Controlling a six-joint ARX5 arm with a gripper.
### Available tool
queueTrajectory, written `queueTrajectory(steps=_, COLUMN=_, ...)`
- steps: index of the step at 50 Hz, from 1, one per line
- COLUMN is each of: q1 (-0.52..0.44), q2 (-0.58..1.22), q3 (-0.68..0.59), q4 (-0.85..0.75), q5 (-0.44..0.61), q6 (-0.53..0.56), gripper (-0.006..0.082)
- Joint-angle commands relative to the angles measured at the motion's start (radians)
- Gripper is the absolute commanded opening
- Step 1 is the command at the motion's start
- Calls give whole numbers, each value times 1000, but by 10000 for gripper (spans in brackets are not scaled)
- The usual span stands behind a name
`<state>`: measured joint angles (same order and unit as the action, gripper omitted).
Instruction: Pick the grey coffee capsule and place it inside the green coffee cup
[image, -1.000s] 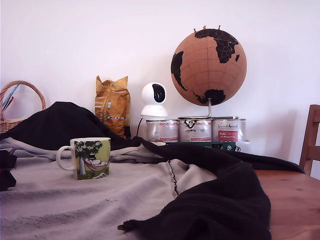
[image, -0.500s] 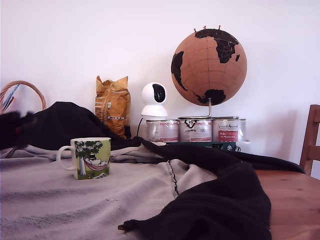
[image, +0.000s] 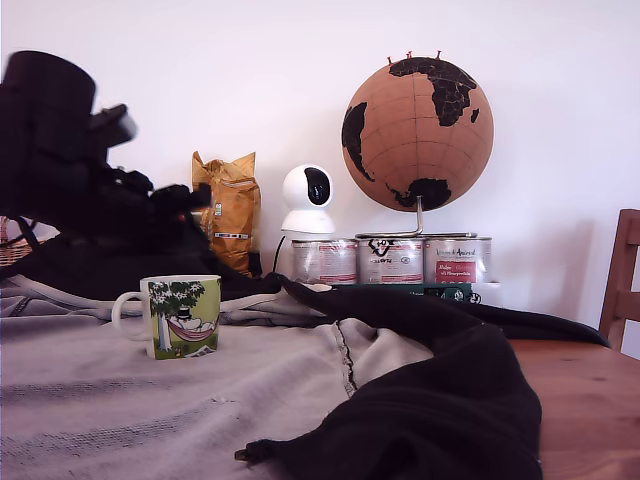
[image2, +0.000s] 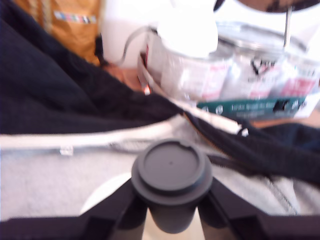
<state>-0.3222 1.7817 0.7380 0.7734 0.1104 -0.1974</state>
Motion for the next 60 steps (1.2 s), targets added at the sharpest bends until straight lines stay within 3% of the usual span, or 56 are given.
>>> queueTrajectory(steps=1, q1=8, q2=-10, q3=-2, q4=-22, q5=-20, q6=11, gripper=332)
queueTrajectory(steps=5, q1=8, q2=-10, q3=-1, q4=-45, q5=-21, q6=15, gripper=566)
queueTrajectory(steps=8, q1=9, q2=-10, q3=2, q4=-69, q5=-21, q6=14, gripper=661)
queueTrajectory(steps=21, q1=1, q2=-46, q3=3, q4=-79, q5=-20, q6=15, gripper=657)
queueTrajectory(steps=25, q1=1, q2=-92, q3=3, q4=-97, q5=-21, q6=25, gripper=597)
queueTrajectory(steps=28, q1=1, q2=-135, q3=3, q4=-111, q5=-20, q6=47, gripper=471)
queueTrajectory(steps=30, q1=2, q2=-176, q3=3, q4=-139, q5=-22, q6=51, gripper=304)
queueTrajectory(steps=33, q1=4, q2=-240, q3=3, q4=-192, q5=-22, q6=84, gripper=-16)
queueTrajectory(steps=36, q1=4, q2=-307, q3=3, q4=-251, q5=-40, q6=116, gripper=9)
queueTrajectory(steps=42, q1=8, q2=-443, q3=3, q4=-390, q5=-85, q6=201, gripper=-24)
queueTrajectory(steps=60, q1=98, q2=-762, q3=-15, q4=-733, q5=-67, q6=241, gripper=-24)
